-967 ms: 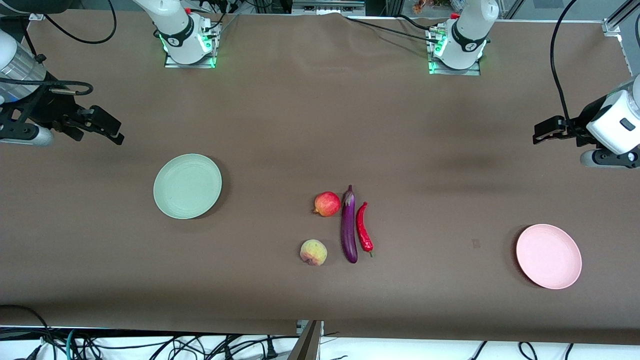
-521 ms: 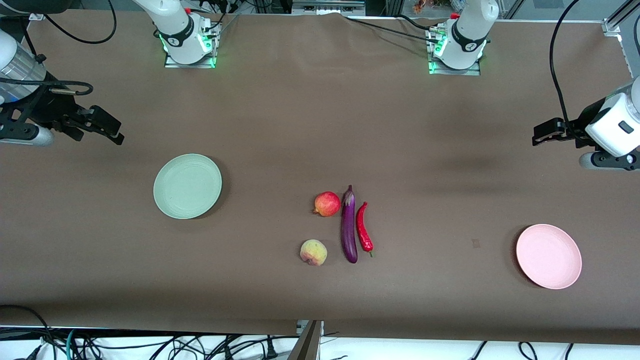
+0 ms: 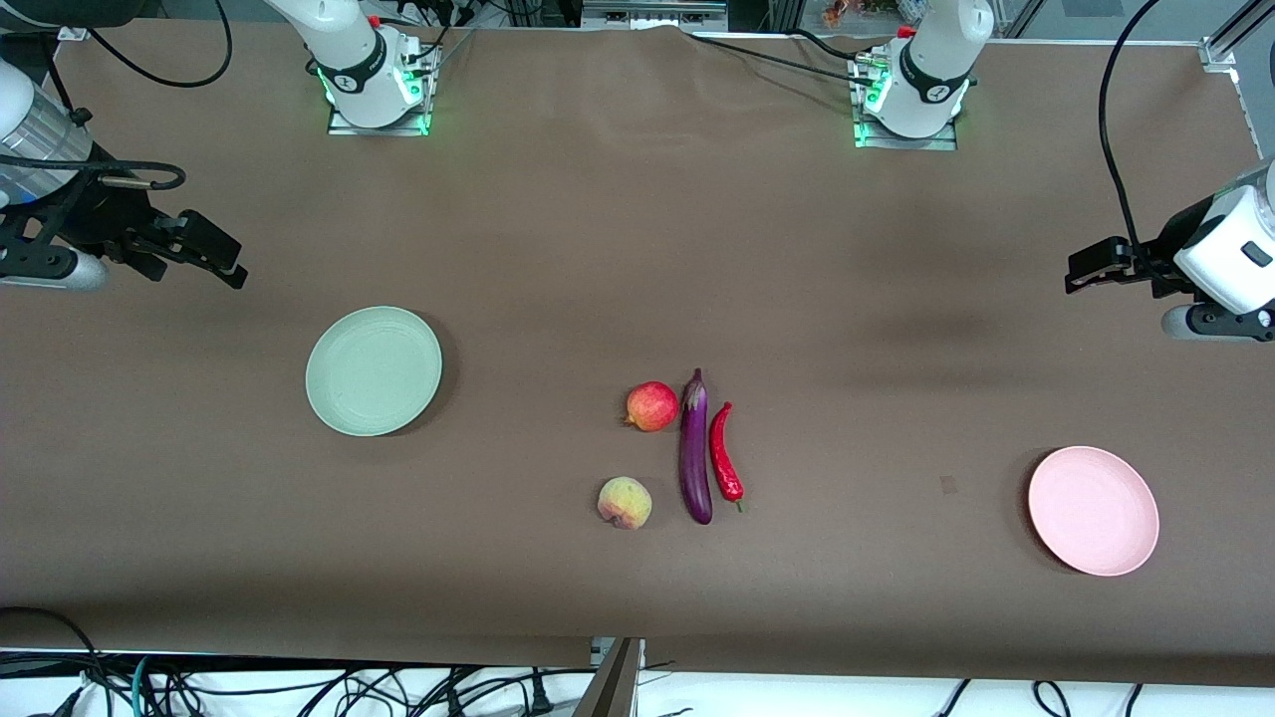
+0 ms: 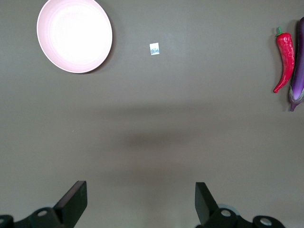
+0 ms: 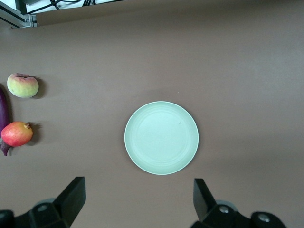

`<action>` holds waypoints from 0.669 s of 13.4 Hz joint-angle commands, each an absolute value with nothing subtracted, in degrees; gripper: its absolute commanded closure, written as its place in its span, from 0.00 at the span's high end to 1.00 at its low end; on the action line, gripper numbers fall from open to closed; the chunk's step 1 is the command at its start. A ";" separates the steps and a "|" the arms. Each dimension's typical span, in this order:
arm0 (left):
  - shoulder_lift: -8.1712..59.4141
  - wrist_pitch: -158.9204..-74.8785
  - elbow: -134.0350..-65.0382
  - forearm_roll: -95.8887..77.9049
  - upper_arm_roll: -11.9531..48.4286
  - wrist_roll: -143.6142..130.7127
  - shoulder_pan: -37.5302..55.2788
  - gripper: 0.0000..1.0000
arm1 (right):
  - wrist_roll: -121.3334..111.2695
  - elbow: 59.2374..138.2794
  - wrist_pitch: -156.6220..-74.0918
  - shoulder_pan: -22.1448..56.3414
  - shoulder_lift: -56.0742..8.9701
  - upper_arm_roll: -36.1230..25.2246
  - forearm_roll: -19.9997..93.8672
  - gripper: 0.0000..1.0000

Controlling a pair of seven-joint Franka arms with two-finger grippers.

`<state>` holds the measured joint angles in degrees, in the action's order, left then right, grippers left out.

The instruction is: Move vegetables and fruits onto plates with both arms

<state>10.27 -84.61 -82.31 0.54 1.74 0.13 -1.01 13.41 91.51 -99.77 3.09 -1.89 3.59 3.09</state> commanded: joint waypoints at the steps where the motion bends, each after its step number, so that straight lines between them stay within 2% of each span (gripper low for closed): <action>1: 11.51 -84.20 -80.51 -0.26 1.76 0.53 -1.23 1.00 | 13.01 90.44 -99.23 2.99 -2.20 3.78 2.55 1.00; 6: 15.11 -84.72 -80.25 -1.05 2.46 -0.35 2.88 1.00 | 13.01 90.44 -99.23 2.99 -2.20 3.69 2.64 1.00; 9: 20.02 -88.40 -77.97 -1.14 2.46 -1.14 6.58 1.00 | 12.92 90.44 -99.14 2.90 -2.29 3.69 2.72 1.00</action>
